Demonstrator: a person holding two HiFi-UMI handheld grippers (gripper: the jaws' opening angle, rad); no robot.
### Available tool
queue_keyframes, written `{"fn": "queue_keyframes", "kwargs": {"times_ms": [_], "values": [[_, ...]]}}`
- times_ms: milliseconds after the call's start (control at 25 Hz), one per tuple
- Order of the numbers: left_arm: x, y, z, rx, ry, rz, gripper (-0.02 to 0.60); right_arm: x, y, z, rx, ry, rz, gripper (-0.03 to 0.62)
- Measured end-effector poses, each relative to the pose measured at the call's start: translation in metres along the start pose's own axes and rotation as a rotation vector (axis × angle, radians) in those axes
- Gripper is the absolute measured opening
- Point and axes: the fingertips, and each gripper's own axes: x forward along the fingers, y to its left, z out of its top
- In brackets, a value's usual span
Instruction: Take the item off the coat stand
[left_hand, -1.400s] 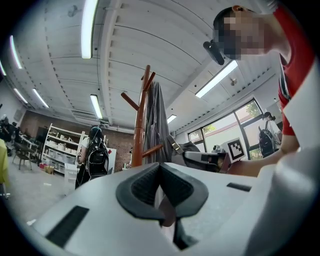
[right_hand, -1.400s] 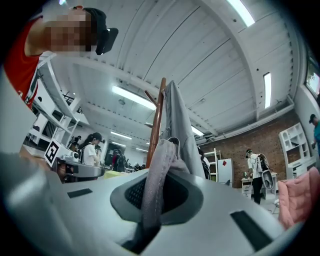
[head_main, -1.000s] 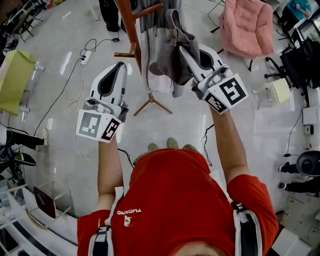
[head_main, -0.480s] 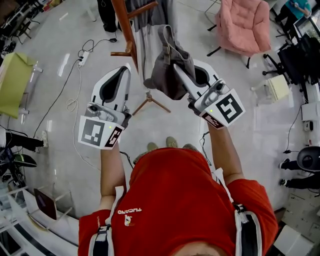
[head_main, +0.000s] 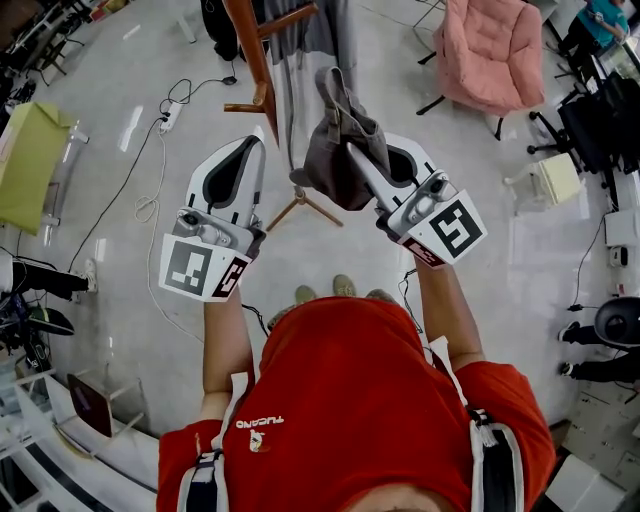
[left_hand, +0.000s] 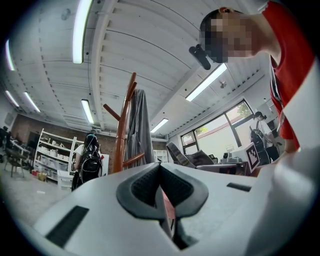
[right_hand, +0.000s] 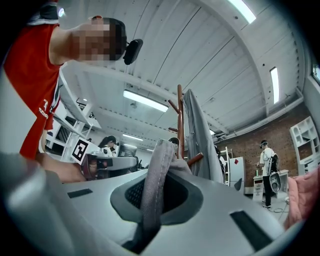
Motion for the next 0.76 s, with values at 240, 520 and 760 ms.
{"fn": "queue_keyframes", "kwargs": {"times_ms": [240,520,760], "values": [[-0.001,0.0025,0.0016,0.005,0.001,0.005,0.009,0.0011,-0.0014,-0.0002,0.005,-0.003,0.007,0.028],[-0.0031,0.0001,0.0016,0.009,0.008,0.004,0.009,0.0006,-0.0017,-0.0004,0.012,-0.001,0.012,0.028],[-0.0015,0.0025,-0.0014,0.005,0.01,0.007,0.009,0.0028,-0.0039,-0.0036,0.017,0.0,0.02,0.028]]}}
